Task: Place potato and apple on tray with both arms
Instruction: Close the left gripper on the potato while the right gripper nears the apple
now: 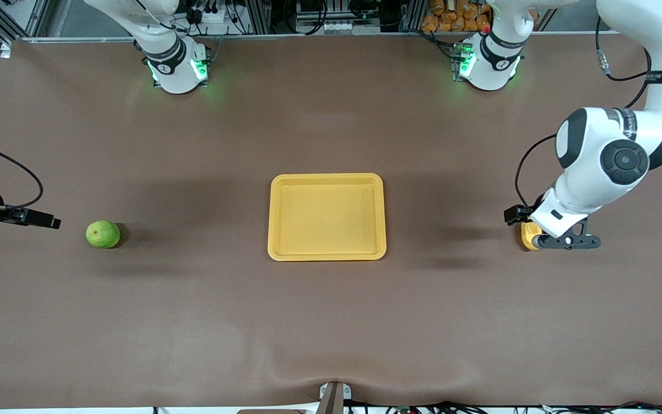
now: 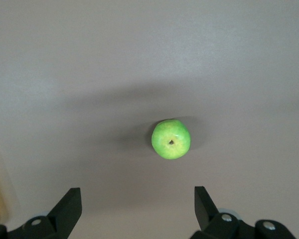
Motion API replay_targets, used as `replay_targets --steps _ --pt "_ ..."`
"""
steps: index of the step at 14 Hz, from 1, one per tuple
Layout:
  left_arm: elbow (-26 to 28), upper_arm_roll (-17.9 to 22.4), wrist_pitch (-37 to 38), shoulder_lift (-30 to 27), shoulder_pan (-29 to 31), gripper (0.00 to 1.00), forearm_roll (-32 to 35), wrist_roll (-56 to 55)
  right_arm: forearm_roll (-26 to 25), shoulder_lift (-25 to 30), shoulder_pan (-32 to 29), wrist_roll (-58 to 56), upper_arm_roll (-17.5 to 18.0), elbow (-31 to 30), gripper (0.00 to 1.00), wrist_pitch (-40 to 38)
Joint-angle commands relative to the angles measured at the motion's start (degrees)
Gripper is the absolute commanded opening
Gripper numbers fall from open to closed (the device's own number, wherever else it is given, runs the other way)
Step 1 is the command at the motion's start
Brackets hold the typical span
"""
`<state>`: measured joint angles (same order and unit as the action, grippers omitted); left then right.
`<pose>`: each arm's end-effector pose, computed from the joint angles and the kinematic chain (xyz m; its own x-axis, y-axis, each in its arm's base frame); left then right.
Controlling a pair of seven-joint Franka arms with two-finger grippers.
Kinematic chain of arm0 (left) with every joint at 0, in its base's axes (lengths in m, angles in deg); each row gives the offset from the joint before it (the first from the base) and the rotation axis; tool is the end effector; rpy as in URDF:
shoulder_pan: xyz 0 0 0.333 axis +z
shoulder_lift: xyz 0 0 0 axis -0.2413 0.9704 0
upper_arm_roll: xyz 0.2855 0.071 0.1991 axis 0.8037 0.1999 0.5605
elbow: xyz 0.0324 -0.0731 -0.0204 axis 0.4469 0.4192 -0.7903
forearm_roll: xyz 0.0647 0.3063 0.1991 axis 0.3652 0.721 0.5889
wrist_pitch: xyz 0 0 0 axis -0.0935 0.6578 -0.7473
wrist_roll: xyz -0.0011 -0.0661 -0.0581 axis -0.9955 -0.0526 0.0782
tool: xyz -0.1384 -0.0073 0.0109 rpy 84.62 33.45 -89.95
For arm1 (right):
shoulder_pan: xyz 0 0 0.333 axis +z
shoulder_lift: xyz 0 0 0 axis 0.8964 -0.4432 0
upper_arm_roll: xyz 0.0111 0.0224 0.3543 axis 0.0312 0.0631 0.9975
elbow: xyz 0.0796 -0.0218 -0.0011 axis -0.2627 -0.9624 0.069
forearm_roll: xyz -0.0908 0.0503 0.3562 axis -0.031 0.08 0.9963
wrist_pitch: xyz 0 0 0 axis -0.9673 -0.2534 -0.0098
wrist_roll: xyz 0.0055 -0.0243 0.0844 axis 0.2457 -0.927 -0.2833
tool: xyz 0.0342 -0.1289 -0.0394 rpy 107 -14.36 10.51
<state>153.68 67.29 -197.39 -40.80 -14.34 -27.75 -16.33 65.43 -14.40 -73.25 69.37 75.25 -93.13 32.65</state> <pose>0.5898 -0.0500 0.3519 0.9998 -0.0215 -0.0032 -0.0216 -0.9974 -0.0681 0.6185 -0.1300 0.4638 0.9846 -0.1388 -0.1062 -0.1474 -0.9859 -0.0786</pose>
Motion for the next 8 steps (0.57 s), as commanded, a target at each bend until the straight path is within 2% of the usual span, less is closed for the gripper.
replay_targets --steps 1,5,8 --pt "0.6 0.0 -2.0 1.5 1.2 1.0 1.9 -2.6 1.7 -0.4 -1.3 -3.1 0.7 1.0 1.0 -0.8" --pt "1.7 -0.2 -5.9 4.2 3.0 1.0 10.7 -10.0 2.2 -0.6 -1.1 -2.9 0.7 1.0 1.0 -0.5" --pt "3.2 -0.1 -11.5 6.9 4.6 1.0 12.4 -11.1 2.2 -0.6 -0.9 -2.8 0.7 1.0 1.0 -0.5"
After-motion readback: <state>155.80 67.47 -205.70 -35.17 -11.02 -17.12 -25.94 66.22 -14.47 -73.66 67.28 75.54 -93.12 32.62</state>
